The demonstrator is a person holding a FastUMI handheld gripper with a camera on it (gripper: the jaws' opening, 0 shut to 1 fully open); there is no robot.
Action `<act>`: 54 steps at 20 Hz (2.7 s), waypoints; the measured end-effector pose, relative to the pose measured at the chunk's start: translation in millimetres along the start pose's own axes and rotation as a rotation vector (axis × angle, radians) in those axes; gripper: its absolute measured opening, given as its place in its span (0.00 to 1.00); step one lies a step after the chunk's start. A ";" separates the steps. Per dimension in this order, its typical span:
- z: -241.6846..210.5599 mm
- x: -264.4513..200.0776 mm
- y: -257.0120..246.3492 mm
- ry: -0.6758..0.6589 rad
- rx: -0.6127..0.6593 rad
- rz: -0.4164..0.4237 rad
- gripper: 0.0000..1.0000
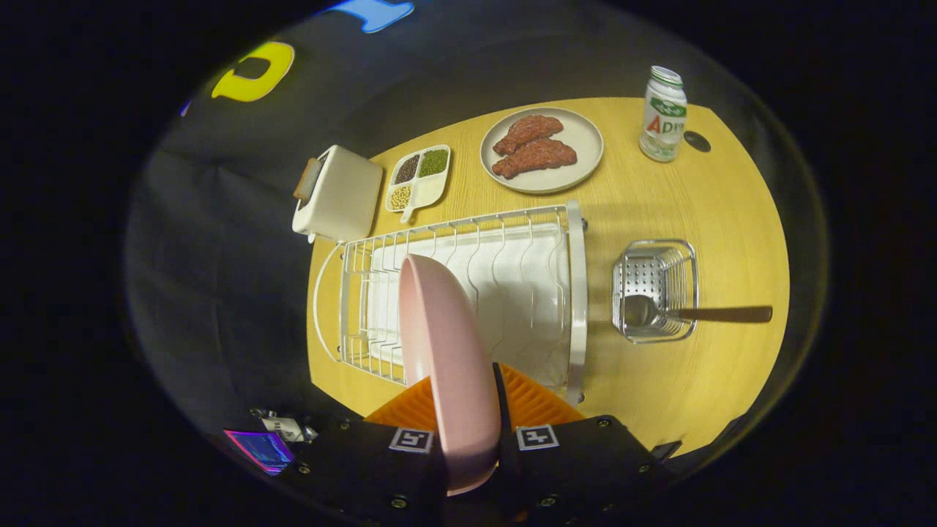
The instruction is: Take the plate from the dish rack, then take the spoon from the basket and place it into the plate.
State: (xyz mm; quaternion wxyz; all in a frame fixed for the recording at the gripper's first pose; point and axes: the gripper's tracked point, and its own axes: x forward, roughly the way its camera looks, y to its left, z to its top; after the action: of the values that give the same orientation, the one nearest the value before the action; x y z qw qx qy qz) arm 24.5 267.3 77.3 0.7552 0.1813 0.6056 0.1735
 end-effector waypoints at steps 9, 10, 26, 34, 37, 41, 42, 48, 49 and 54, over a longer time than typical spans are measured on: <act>-89.5 -20.5 -11.3 -0.059 0.106 0.225 0.27; -100.9 -18.9 -13.3 -0.054 0.110 0.241 0.27; -211.6 60.8 -76.2 -0.026 0.172 0.222 0.27; -193.7 91.2 -82.4 -0.088 0.196 0.216 0.27; -192.5 101.4 -73.9 -0.071 0.221 0.237 0.27; -203.9 114.4 -76.2 -0.041 0.233 0.188 0.33; -196.4 111.5 -78.1 -0.045 0.239 0.193 0.39; -192.4 101.6 -96.9 -0.067 0.230 0.112 0.47; -190.6 98.6 -100.8 -0.076 0.220 0.098 0.47; -176.3 78.3 -116.3 -0.159 0.195 0.049 0.47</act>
State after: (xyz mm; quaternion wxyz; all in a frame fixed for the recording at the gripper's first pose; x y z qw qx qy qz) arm -126.8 214.6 -81.1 0.7751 0.2817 0.5534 0.1171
